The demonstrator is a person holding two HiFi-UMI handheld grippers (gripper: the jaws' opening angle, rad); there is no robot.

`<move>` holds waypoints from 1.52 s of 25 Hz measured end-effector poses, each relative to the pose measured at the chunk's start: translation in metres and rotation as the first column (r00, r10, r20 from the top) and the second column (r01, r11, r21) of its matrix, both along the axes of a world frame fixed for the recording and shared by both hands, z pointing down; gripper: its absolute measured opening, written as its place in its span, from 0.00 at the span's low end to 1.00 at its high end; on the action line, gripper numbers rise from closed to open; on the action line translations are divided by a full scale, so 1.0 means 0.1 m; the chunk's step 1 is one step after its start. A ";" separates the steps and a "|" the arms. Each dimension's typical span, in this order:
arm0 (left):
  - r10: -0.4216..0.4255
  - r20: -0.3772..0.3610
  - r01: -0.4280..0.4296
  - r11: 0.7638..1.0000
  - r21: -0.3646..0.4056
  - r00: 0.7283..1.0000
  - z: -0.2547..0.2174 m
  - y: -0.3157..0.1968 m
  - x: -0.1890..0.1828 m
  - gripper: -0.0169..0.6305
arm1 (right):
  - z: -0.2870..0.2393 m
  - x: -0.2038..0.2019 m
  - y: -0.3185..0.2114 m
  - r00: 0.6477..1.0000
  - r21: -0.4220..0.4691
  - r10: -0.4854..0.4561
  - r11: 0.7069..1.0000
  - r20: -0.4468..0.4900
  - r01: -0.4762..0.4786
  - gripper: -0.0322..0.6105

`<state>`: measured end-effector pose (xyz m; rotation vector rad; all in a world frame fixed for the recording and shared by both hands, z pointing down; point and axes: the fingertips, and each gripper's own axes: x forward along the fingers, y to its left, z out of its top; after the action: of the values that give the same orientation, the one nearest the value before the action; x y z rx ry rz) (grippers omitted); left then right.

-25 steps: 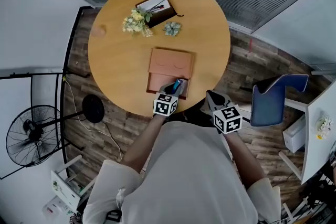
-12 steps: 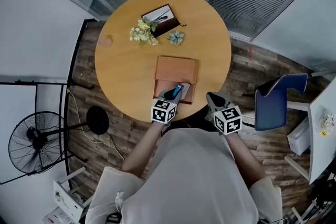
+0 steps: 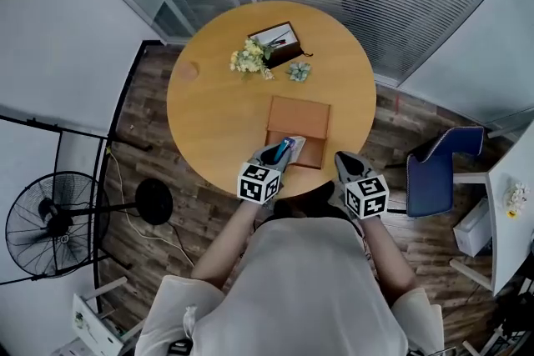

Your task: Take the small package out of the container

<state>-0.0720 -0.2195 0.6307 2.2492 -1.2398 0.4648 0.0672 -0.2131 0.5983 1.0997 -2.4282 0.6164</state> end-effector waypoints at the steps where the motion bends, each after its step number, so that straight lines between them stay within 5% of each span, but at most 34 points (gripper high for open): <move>1: -0.003 -0.010 0.003 1.000 0.007 1.000 -0.07 0.04 -0.07 0.14 | -0.06 -0.04 0.03 1.000 0.018 0.000 1.000 -0.012 0.001 0.05; 10: -0.002 -0.072 0.011 0.993 0.114 0.997 -0.73 0.39 -0.50 0.14 | -0.58 -0.31 0.41 0.998 0.141 0.010 0.990 -0.058 -0.002 0.05; 23: 0.068 -0.120 -0.036 0.968 0.250 0.991 -1.49 0.75 -0.57 0.14 | -1.25 -0.38 0.81 0.997 0.293 0.039 0.956 -0.070 -0.017 0.05; 38: -0.084 -0.139 0.125 0.939 0.321 0.987 -2.04 0.91 -0.55 0.14 | -1.52 0.00 0.66 0.999 0.304 -0.051 0.952 0.016 0.044 0.05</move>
<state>-0.1268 -0.1285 0.4270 2.4244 -1.4519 0.0776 0.0669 -0.1473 0.4460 1.1492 -2.6224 0.2445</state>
